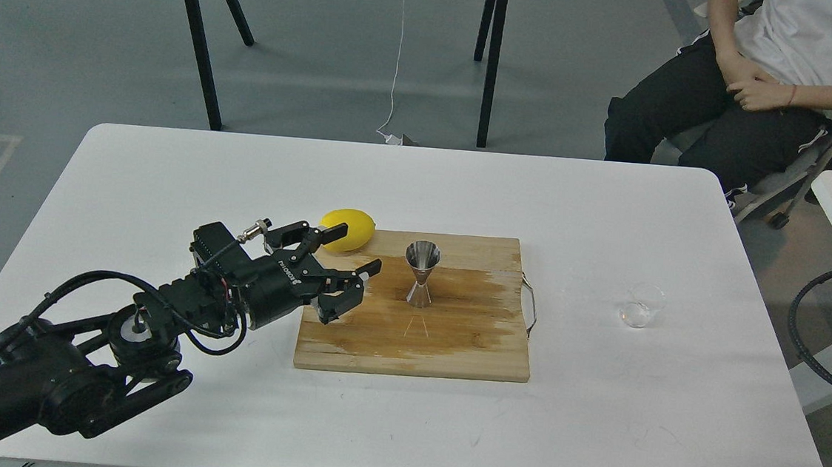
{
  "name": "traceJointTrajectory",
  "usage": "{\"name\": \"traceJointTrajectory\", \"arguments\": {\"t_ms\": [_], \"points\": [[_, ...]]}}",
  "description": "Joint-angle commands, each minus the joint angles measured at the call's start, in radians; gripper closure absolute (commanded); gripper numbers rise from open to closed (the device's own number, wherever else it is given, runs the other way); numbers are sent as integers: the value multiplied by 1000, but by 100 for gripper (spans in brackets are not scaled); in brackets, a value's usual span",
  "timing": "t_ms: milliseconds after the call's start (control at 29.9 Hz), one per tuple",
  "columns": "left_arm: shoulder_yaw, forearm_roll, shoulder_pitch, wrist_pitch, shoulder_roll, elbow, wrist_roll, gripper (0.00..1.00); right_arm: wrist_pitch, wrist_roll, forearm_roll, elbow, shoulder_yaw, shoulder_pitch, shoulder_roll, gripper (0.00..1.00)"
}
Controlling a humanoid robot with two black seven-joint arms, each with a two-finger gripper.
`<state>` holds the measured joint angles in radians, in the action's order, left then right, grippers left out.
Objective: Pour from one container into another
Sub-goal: 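Release the jigger on the board and raise the left arm away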
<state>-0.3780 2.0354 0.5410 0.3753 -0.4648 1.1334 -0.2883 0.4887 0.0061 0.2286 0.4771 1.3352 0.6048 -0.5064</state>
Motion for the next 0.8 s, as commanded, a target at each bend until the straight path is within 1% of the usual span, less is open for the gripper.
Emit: {"name": "traceJointTrajectory", "arguments": {"t_ms": [0,67,134,201,268,335,402,469,502,603,669,736,770], "points": [[-21,-315,23,-3,-35,40,-106,8,0,-6,0,17,-2,-26,0,0],[-53,-497,30,-19,-35,42,-164,5,0,-8,-2,69,-2,-60,0,0],[-103,-680,48,-93,-35,42,-198,4,0,-9,-2,148,-2,-117,0,0],[-189,-876,68,-205,-34,40,-200,3,0,-12,2,243,5,-184,0,0],[-287,-1080,70,-327,-31,37,-200,0,0,-14,6,346,18,-255,0,0],[-370,-1281,65,-453,-26,25,-190,0,0,-14,32,443,19,-327,0,0],[-409,-1424,65,-528,-26,8,-178,0,0,-27,76,507,19,-388,0,0],[-429,-1573,66,-591,-28,-26,-175,0,0,-61,121,573,19,-450,0,1],[-435,-1644,66,-620,-28,-46,-175,0,0,-67,132,596,19,-471,0,1],[-440,-1857,70,-702,-28,-131,-173,0,0,-67,156,640,19,-539,8,1],[-438,-1920,68,-720,-26,-168,-173,0,0,-67,185,652,16,-577,16,1],[-438,-1928,68,-728,-26,-179,-173,0,0,-66,221,684,13,-617,20,2],[-437,-1928,66,-730,-26,-181,-173,0,-33,-66,242,708,15,-637,26,2]]}}
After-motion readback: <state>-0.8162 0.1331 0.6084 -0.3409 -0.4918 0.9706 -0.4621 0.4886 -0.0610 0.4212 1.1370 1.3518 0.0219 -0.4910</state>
